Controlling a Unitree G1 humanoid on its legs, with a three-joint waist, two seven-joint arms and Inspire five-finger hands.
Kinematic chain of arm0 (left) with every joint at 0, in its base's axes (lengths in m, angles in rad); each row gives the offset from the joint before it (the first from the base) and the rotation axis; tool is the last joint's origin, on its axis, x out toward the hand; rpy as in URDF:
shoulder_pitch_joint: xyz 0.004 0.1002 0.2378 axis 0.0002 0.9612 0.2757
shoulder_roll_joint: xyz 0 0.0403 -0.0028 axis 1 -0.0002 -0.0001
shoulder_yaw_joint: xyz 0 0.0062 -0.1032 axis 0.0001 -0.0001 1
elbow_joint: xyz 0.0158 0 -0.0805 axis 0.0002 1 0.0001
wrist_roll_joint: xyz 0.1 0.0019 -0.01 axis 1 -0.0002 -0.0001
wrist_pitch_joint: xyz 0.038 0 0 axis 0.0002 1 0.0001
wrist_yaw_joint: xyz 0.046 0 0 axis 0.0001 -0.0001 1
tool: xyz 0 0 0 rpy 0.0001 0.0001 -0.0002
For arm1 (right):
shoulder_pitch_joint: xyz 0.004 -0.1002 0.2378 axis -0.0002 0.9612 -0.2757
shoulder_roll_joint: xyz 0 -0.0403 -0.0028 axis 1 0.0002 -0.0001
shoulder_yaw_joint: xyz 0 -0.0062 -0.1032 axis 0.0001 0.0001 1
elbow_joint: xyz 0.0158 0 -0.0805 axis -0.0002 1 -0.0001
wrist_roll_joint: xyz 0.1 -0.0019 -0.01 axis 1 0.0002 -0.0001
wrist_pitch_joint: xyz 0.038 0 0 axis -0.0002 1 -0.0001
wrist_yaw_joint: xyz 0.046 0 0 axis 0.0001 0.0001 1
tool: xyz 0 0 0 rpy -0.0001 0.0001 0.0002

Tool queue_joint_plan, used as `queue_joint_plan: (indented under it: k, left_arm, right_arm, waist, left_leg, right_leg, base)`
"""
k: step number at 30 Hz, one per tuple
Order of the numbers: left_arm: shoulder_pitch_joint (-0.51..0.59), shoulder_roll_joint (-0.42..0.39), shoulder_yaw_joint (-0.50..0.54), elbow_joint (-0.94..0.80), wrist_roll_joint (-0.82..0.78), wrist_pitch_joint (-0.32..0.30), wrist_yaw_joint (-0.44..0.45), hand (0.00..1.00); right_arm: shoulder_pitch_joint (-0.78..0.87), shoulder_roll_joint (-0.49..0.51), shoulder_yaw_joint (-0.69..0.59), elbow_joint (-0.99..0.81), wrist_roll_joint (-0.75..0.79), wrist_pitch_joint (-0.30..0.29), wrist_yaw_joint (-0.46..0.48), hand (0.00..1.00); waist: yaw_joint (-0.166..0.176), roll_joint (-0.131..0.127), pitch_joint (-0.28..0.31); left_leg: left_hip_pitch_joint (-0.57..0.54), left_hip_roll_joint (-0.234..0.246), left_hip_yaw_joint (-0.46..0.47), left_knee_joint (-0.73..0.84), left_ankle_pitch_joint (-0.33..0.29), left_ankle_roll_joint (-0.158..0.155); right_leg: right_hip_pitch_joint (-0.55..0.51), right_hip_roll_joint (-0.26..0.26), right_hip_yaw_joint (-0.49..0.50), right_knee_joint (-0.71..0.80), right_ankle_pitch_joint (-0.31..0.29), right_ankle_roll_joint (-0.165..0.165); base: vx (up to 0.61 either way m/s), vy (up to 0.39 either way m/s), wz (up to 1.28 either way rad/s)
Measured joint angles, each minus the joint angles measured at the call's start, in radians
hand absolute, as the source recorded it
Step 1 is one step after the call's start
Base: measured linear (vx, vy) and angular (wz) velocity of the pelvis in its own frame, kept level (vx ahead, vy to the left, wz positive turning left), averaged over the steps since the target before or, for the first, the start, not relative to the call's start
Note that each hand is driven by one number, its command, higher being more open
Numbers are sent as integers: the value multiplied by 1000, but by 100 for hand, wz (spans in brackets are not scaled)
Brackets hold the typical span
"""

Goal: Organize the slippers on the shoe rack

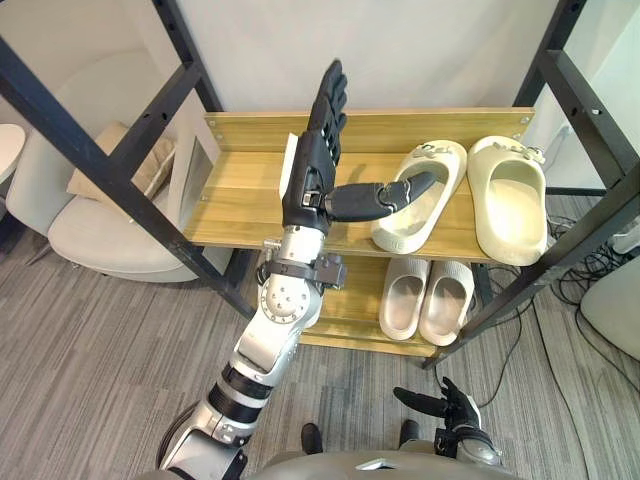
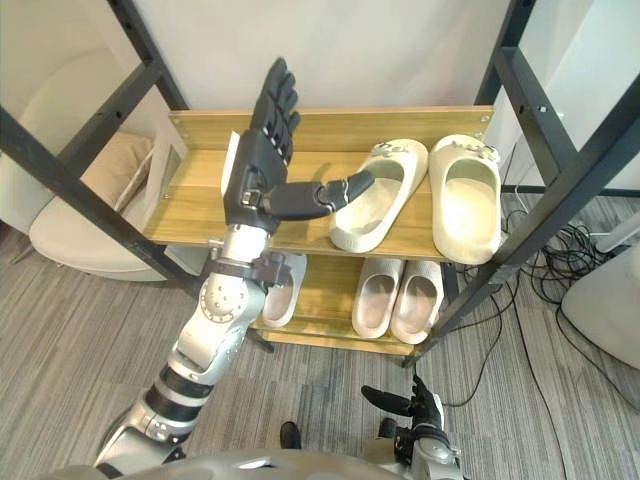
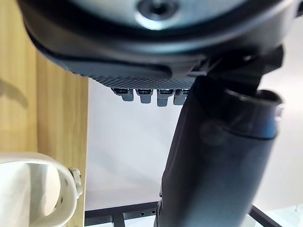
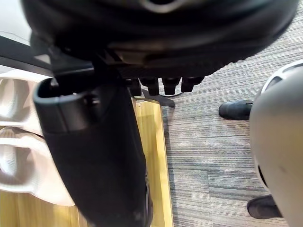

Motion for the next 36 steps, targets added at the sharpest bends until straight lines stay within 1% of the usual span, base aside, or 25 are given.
queue_joint_plan:
  k: [3,8,11,13,18,22,27,31,33,36]
  left_arm:
    - [45,-7,-17,-6,-35,0,-16,100]
    - [136,13,-38,2,-67,1,-56,100]
    - [187,18,-46,51,-92,3,-77,100]
    - [200,20,-50,66,-100,0,-89,100]
    - [205,33,-89,67,-108,-1,-132,100]
    - [205,35,-120,78,-109,-1,-147,100]
    - [202,38,-144,103,-108,-20,-147,100]
    - [193,49,-158,106,-108,-21,-145,100]
    - [166,68,-183,116,-108,-22,-142,100]
    - [140,70,-211,132,-109,-22,-137,100]
  right_arm:
    - [1,-2,16,3,8,2,-7,100]
    - [-7,-4,36,2,13,9,-11,100]
    - [-13,-2,38,2,14,13,-12,100]
    - [-13,-2,39,2,14,13,-12,100]
    - [-20,11,47,3,14,19,-14,100]
    - [-29,18,65,3,14,19,-17,100]
    - [-39,29,77,6,14,19,-18,100]
    - [-43,37,79,6,14,19,-18,100]
    - [-44,40,80,7,14,19,-18,100]
    - [-46,41,86,7,14,19,-19,100]
  waist:
    - [12,-6,-10]
    - [14,-8,-12]
    - [15,-11,-14]
    - [16,-15,-16]
    - [18,-30,-25]
    - [18,-36,-27]
    - [18,-43,-26]
    - [18,-49,-26]
    - [18,-50,-26]
    - [18,-51,-25]
  left_leg:
    - [-2,1,-6,0,1,-1]
    - [6,1,-15,0,2,-2]
    - [6,3,-20,0,2,-3]
    - [6,3,-21,0,2,-3]
    - [8,3,-27,-1,2,-3]
    - [10,3,-28,-1,2,-4]
    - [10,3,-28,-2,2,-4]
    - [10,3,-28,-1,2,-4]
    - [10,2,-28,-1,2,-4]
    - [10,0,-27,-1,3,-3]
  right_leg:
    - [2,1,-7,0,-2,0]
    - [16,4,-21,-6,-2,-3]
    - [22,7,-28,-15,-1,-4]
    - [24,9,-30,-24,3,-4]
    - [30,9,-38,-25,3,-4]
    - [32,9,-39,-29,3,-4]
    - [32,9,-39,-29,4,-2]
    - [32,8,-39,-29,4,-2]
    - [32,7,-39,-29,6,0]
    - [32,5,-38,-29,8,2]
  base:
    - [-14,5,6]
    - [-6,4,6]
    - [-22,4,4]
    - [-19,5,4]
    - [-7,7,2]
    - [0,0,0]
    - [-6,5,0]
    - [0,0,0]
    - [0,0,0]
    - [0,0,0]
